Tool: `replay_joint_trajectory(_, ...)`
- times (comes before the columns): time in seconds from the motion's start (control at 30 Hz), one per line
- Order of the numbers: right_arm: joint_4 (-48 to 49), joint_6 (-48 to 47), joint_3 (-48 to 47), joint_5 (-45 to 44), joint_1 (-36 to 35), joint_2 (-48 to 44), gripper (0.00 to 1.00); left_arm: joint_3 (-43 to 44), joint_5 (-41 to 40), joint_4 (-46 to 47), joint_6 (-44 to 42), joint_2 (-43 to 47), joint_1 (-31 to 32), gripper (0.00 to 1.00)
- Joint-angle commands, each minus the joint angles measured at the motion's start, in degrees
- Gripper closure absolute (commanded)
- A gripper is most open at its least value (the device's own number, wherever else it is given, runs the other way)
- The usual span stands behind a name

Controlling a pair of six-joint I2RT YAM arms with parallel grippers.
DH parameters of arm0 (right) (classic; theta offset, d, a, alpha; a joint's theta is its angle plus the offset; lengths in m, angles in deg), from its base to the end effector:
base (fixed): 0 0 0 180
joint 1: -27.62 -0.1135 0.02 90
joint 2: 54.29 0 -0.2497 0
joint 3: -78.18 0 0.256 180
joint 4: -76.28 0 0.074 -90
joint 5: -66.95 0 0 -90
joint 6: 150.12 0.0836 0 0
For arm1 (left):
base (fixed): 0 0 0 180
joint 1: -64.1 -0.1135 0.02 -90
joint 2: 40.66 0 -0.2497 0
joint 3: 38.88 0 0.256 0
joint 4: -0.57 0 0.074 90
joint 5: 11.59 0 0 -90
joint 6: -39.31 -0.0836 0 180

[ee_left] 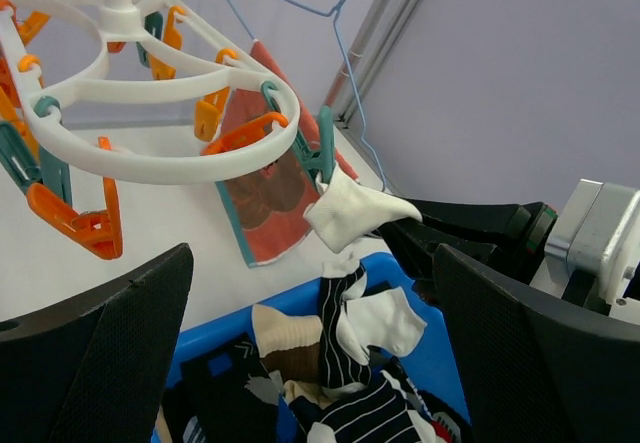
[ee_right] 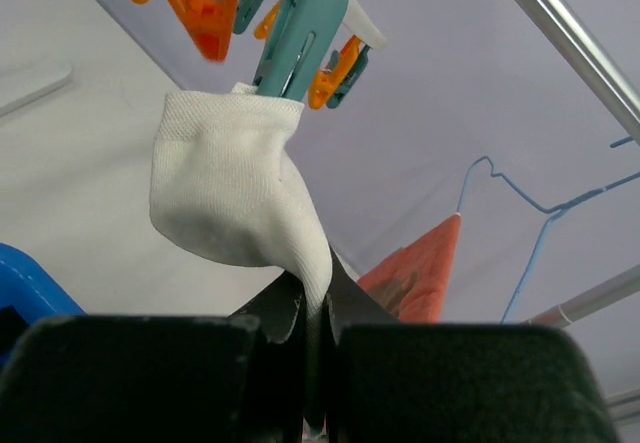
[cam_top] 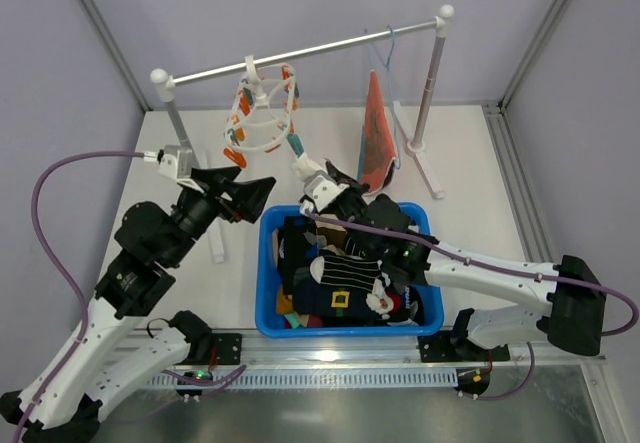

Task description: Remove the socks clipped to the hanger

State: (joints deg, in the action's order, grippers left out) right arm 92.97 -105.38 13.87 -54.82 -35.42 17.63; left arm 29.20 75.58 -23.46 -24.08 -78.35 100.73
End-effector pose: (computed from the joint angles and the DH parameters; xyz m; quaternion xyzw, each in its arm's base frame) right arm 0.1932 0.2827 0.3399 -0.3839 0.5343 -0.0624 0.7505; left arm 0.1628 -0.1159 0.4131 0.0399 0.6656 -0.3766 0.6430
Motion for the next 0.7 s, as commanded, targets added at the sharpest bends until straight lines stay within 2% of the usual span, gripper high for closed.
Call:
replay_joint_trajectory(0.0,0.44,4.9,-0.48,3.45,-0.32,-2.22,0.95,-0.56,2.21,3.97,0.11,-0.36,-0.15,0.0)
replay_joint_trajectory(0.1,-1.76,10.17,0.93,10.75,-0.24,-4.33,0.95,-2.66,6.41,8.0,0.9,-0.8,-0.15,0.0)
replay_joint_trajectory(0.27,-3.69,15.1,2.6,19.1,-0.32,-7.32,0.96,-7.32,12.4,20.57,1.86,-2.82,-0.15,0.0)
replay_joint_trajectory(0.43,-4.57,16.6,3.91,21.05,-0.32,-9.08,0.95,-9.95,16.97,27.6,5.64,-2.57,-0.06,0.0)
replay_joint_trajectory(0.67,-3.35,17.31,5.49,22.01,-0.32,-7.94,0.96,-10.93,17.15,31.57,7.75,-2.82,-0.06,0.0)
